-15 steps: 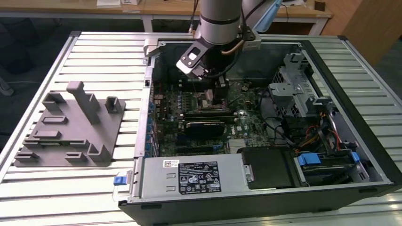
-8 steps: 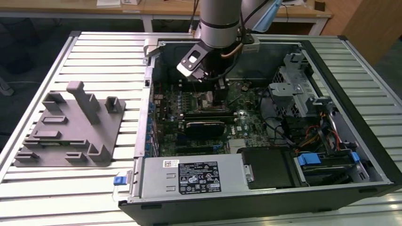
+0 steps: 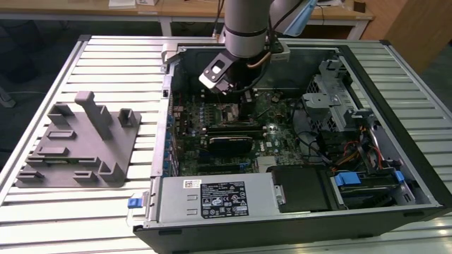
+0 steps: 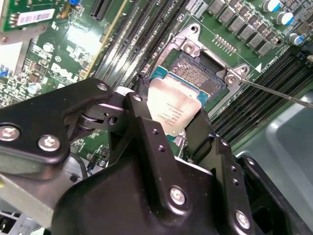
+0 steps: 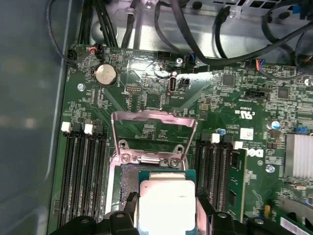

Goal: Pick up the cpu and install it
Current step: 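Place the cpu into insertion slot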

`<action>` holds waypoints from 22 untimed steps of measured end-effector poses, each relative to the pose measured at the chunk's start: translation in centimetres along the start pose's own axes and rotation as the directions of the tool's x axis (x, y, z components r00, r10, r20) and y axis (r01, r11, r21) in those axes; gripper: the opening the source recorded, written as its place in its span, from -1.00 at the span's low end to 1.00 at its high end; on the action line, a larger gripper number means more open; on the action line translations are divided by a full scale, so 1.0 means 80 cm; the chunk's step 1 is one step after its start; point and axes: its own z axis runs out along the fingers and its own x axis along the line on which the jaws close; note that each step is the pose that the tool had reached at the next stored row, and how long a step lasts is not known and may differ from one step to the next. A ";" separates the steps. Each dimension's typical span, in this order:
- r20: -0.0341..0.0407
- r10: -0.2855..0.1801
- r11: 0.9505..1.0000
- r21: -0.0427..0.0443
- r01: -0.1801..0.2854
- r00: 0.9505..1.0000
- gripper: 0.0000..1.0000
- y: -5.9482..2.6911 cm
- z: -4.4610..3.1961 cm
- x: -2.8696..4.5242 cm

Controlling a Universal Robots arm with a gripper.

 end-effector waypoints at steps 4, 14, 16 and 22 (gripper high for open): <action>0.002 0.041 0.999 0.001 -0.041 0.999 0.09 0.000 0.0032 0.0011; 0.005 0.090 0.996 0.002 -0.090 0.996 0.09 -0.003 0.0129 0.0051; 0.005 0.090 0.996 0.002 -0.090 0.996 0.09 -0.004 0.0155 0.0057; 0.005 0.090 0.996 0.002 -0.090 0.996 0.09 -0.005 0.0212 0.0092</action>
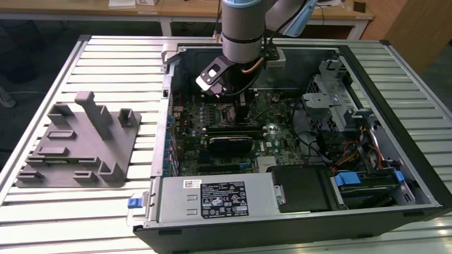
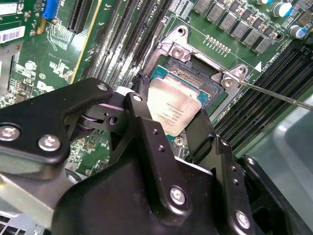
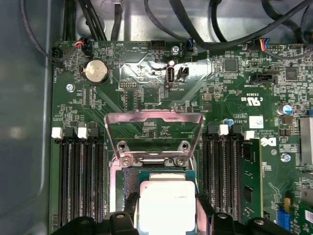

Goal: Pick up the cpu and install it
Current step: 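Place the cpu into insertion slot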

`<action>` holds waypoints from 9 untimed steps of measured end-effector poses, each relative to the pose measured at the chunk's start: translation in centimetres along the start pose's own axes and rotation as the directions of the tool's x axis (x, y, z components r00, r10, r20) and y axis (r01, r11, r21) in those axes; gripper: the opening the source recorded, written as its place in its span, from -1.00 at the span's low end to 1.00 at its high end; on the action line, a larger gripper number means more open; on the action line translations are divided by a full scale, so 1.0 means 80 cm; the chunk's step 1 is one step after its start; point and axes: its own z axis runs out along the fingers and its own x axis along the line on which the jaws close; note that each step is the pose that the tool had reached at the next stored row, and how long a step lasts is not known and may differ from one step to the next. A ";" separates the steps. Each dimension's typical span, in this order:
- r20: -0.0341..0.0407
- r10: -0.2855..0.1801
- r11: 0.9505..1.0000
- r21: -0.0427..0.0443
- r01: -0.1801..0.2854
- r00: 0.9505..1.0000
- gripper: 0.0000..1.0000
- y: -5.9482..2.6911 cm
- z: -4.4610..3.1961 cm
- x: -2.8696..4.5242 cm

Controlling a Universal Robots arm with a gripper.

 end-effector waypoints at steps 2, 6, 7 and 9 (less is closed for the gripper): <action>0.000 0.000 1.000 0.000 0.000 1.000 0.09 0.000 0.0010 0.0016; 0.000 0.000 1.000 0.000 0.000 1.000 0.09 0.000 0.0034 0.0045; 0.000 0.000 1.000 0.000 0.000 1.000 0.09 0.000 0.0042 0.0047; 0.000 0.000 1.000 0.001 0.000 1.000 0.09 -0.001 0.0052 0.0047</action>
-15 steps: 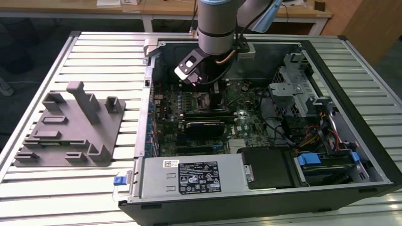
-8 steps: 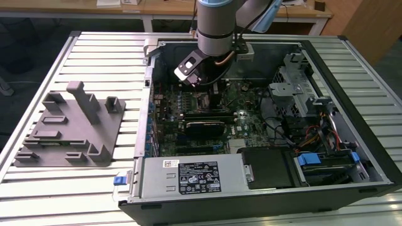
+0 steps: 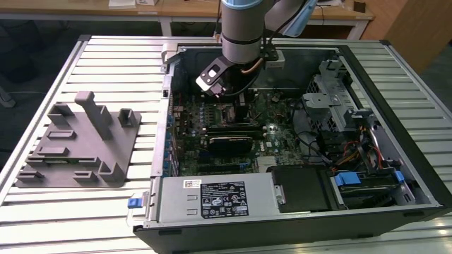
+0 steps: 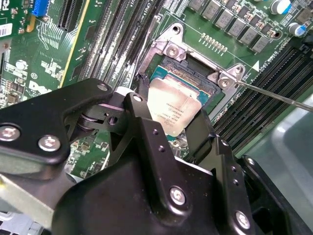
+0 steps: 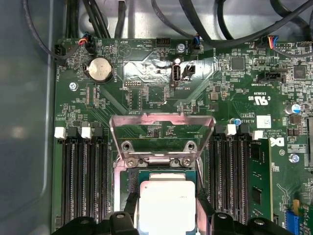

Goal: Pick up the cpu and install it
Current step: 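Place the cpu into insertion slot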

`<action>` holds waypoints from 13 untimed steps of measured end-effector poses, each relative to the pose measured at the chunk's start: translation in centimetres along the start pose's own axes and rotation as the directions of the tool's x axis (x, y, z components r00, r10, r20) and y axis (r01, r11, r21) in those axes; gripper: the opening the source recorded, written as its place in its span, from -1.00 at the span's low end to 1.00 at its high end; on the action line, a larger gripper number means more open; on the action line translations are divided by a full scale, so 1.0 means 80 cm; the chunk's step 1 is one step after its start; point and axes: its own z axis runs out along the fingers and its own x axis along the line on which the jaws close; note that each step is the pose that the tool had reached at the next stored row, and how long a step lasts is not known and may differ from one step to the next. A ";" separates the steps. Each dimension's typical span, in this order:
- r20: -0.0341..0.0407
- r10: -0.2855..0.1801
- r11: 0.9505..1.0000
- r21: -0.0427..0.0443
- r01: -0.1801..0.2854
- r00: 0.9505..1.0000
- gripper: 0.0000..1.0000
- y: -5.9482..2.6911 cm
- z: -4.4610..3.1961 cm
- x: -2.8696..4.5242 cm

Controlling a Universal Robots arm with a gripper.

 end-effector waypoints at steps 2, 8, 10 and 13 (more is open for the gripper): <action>0.000 0.000 1.000 0.000 0.000 1.000 0.09 0.000 0.0000 0.0000; 0.000 0.000 1.000 0.000 0.000 1.000 0.09 0.000 0.0021 0.0001; 0.000 0.000 1.000 0.000 0.000 1.000 0.09 0.000 0.0023 0.0001; 0.000 0.000 1.000 0.000 0.000 1.000 0.09 -0.001 0.0027 0.0001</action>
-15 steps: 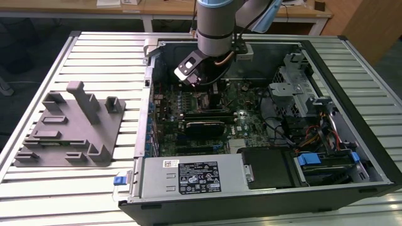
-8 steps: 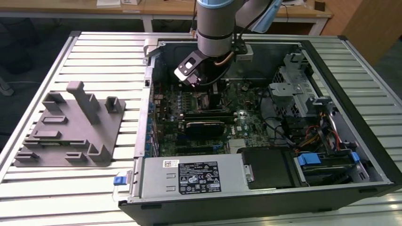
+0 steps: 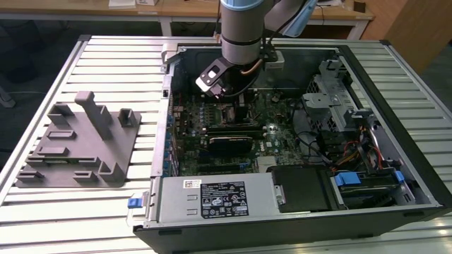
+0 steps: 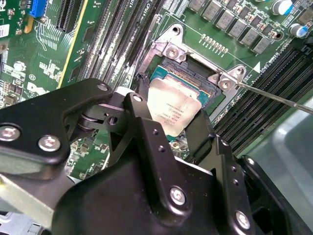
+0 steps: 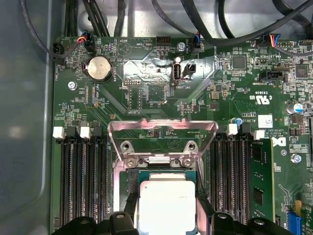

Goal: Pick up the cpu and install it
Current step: 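Place the cpu into insertion slot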

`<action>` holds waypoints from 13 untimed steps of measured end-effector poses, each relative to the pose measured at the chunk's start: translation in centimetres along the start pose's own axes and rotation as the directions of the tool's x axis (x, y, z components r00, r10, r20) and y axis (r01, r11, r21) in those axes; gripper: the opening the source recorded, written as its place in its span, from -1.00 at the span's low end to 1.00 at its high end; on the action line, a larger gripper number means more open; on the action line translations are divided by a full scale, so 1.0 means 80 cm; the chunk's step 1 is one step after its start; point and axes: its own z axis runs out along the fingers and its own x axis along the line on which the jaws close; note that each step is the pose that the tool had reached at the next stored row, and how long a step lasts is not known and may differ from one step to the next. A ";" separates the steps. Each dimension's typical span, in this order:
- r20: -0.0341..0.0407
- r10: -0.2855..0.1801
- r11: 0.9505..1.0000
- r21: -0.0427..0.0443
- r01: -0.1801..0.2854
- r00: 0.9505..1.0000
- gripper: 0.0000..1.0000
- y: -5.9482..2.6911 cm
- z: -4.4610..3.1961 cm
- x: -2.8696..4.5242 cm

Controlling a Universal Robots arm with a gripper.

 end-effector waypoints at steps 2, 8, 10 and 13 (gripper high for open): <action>0.000 0.000 1.000 0.000 0.000 1.000 0.09 -0.001 0.0005 0.0000; -0.001 0.000 1.000 0.000 0.000 1.000 0.09 -0.001 0.0031 0.0001; -0.005 0.000 1.000 0.000 0.000 1.000 0.09 -0.002 0.0034 0.0001; -0.009 -0.002 1.000 0.000 0.002 1.000 0.09 -0.002 0.0036 0.0001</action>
